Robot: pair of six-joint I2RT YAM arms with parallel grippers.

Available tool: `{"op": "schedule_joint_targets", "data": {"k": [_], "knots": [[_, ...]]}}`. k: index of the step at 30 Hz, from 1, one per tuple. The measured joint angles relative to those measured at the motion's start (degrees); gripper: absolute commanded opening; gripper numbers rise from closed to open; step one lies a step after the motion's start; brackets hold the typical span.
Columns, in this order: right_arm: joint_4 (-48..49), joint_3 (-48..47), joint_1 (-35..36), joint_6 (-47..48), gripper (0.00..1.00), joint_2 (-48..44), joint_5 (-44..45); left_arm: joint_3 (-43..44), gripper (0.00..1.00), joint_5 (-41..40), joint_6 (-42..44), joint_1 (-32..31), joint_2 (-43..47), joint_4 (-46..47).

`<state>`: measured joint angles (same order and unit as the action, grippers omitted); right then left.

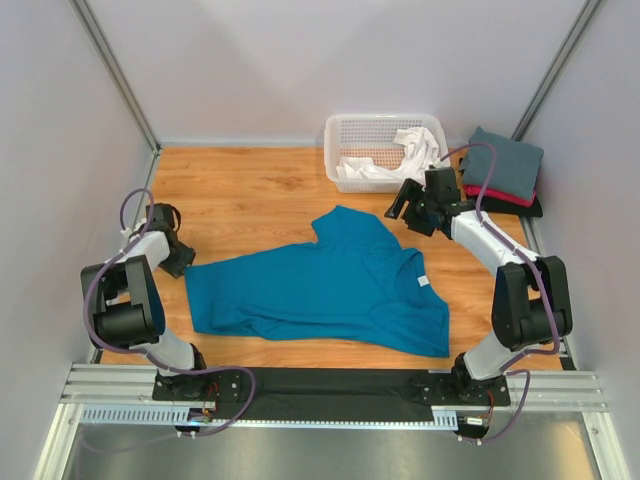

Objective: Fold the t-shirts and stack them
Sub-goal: Flatten the tshirt out

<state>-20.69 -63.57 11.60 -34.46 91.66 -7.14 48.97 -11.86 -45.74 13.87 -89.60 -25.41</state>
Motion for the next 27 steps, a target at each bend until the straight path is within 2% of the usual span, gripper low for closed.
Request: {"op": "schedule_joint_targets", "data": {"k": [2, 6, 7, 8, 11, 19, 27], "knots": [[0.0, -0.07, 0.0, 0.0, 0.75, 0.0, 0.0, 0.04, 0.35, 0.24, -0.15, 0.0, -0.61, -0.02], [0.02, -0.68, 0.04, 0.0, 0.75, 0.66, -0.17, 0.48, 0.34, 0.46, 0.02, 0.0, -1.18, -0.02], [0.04, -1.07, 0.15, -0.02, 0.75, 1.07, -0.31, 0.79, 0.27, 0.48, 0.02, 0.0, -1.46, -0.09], [0.07, -1.44, 0.2, 0.0, 0.75, 1.62, -0.35, 1.11, 0.15, 0.57, -0.11, 0.0, -1.75, -0.07], [0.17, -2.56, 0.61, 0.0, 0.75, 3.34, -0.44, 1.44, 0.0, 0.68, -0.04, 0.02, -2.23, 0.0], [0.22, -5.35, 3.54, 0.35, 0.76, 7.41, 0.22, 0.61, 0.0, -0.11, 0.04, 0.02, -1.18, -0.22], [0.5, -11.39, 6.32, 2.45, 0.75, 14.75, 2.51, -4.31, 0.0, -1.05, -0.04, 0.02, 9.2, -0.9]]}}
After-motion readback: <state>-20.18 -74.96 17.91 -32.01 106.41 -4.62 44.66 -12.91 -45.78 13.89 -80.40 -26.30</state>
